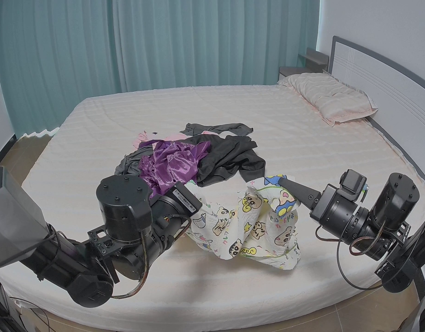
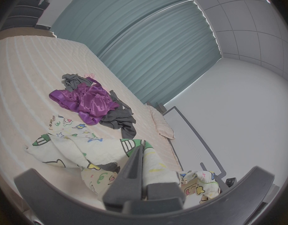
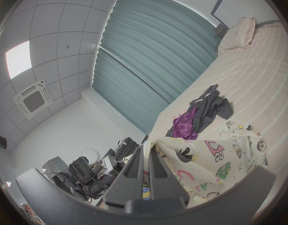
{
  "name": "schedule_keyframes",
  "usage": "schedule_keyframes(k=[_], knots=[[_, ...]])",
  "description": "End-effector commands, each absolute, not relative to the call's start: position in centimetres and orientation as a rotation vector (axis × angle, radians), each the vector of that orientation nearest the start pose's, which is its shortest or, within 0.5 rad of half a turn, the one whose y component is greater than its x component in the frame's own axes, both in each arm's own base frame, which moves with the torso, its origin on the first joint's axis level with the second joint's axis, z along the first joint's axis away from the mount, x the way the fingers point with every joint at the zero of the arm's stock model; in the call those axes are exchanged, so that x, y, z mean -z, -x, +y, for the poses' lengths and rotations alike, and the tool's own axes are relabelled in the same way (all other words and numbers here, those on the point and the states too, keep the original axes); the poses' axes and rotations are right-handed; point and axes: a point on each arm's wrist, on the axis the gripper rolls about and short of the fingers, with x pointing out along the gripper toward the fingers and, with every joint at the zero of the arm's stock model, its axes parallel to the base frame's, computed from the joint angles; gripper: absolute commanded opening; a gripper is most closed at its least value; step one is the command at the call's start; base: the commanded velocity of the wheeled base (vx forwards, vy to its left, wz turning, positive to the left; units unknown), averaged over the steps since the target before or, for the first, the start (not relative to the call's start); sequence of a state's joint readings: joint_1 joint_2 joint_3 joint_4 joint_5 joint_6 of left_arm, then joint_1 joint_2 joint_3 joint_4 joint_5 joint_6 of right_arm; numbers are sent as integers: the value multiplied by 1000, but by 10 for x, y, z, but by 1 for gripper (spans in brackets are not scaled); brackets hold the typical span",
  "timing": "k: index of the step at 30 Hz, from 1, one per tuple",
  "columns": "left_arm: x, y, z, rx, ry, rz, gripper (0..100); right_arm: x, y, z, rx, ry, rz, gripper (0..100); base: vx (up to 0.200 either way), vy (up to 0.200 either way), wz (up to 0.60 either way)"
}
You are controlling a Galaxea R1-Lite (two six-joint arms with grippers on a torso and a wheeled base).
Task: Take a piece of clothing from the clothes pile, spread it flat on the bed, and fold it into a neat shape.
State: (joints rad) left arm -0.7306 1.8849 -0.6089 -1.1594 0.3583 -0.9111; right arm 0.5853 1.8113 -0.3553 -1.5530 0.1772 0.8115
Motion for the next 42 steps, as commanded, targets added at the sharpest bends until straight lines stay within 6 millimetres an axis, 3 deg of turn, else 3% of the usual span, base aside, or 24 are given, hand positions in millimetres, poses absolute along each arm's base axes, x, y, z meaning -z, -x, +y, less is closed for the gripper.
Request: schedule_keyframes(k=[1, 42], knots=[[-132, -240, -204, 306, 851, 242, 0, -140, -223, 151, -749, -798, 186, 0, 0, -200, 0], [-140, -241, -201, 326, 892, 183, 0, -133, -233, 150, -708, -798, 193, 0, 0, -200, 0]])
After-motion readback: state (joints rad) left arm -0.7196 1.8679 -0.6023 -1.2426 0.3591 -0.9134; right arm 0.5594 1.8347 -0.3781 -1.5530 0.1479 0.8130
